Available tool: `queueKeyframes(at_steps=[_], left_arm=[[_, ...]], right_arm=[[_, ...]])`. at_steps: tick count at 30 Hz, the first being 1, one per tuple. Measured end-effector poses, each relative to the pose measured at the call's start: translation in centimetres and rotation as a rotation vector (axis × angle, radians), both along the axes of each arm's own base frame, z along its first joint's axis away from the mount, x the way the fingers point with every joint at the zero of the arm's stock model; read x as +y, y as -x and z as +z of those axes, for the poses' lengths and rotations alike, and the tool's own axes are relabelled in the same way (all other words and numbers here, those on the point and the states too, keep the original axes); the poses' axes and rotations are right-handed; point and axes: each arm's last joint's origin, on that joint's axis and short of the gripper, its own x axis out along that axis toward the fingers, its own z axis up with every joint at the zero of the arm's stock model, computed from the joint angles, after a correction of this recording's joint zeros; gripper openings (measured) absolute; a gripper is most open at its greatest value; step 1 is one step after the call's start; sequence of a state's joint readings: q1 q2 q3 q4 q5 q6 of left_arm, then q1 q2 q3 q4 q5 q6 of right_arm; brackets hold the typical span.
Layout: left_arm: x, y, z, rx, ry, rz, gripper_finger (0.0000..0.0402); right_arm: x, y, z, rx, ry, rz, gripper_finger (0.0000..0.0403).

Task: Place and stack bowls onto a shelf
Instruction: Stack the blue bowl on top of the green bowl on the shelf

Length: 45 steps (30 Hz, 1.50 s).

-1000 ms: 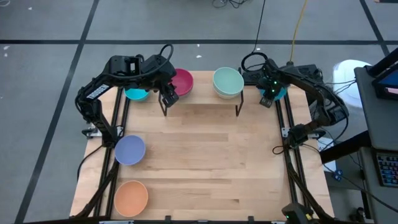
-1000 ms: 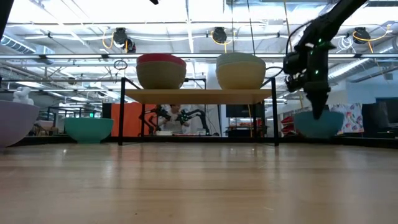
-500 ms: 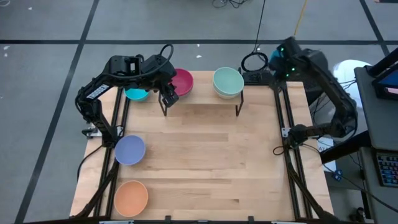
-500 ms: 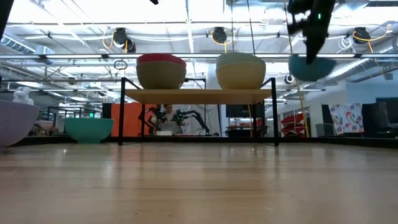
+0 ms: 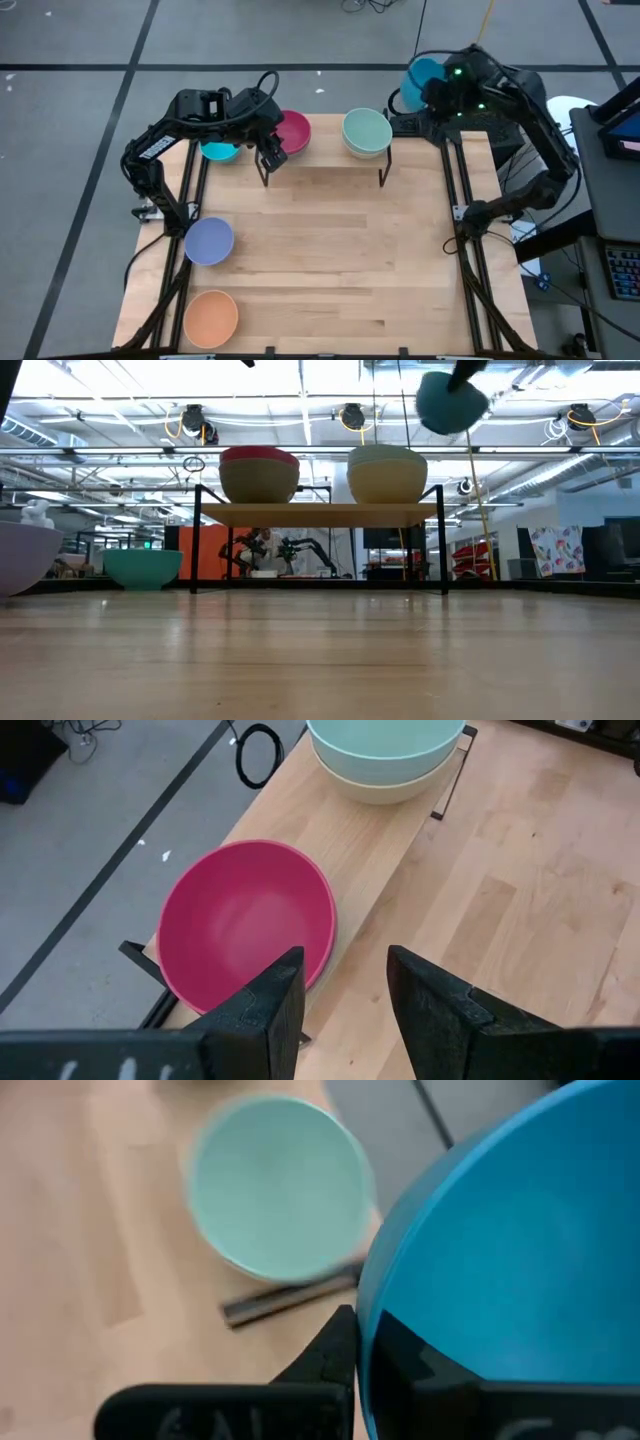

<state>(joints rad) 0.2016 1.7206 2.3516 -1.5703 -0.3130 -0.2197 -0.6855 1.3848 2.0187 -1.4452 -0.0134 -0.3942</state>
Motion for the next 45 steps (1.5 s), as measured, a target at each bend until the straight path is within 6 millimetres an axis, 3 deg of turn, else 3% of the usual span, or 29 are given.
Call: queueKeyframes(at_steps=[10,19,31,45], left_arm=[[0.0,0.0,0.0,-0.002,0.002,0.003,0.015],[0.0,0.0,0.0,-0.002,0.002,0.003,0.015],[0.0,0.0,0.0,0.0,0.001,0.001,0.0149],[0.0,0.0,0.0,0.001,0.0,-0.001,0.015]], right_arm=[[1.1,-6.0,-2.3,0.072,-0.105,0.271,0.0],[0.8,-9.5,-4.9,0.185,-0.16,0.347,0.0],[-0.6,-12.1,-8.1,0.309,-0.225,0.371,0.0],[-1.3,-12.2,-8.2,0.336,-0.169,0.33,0.0]])
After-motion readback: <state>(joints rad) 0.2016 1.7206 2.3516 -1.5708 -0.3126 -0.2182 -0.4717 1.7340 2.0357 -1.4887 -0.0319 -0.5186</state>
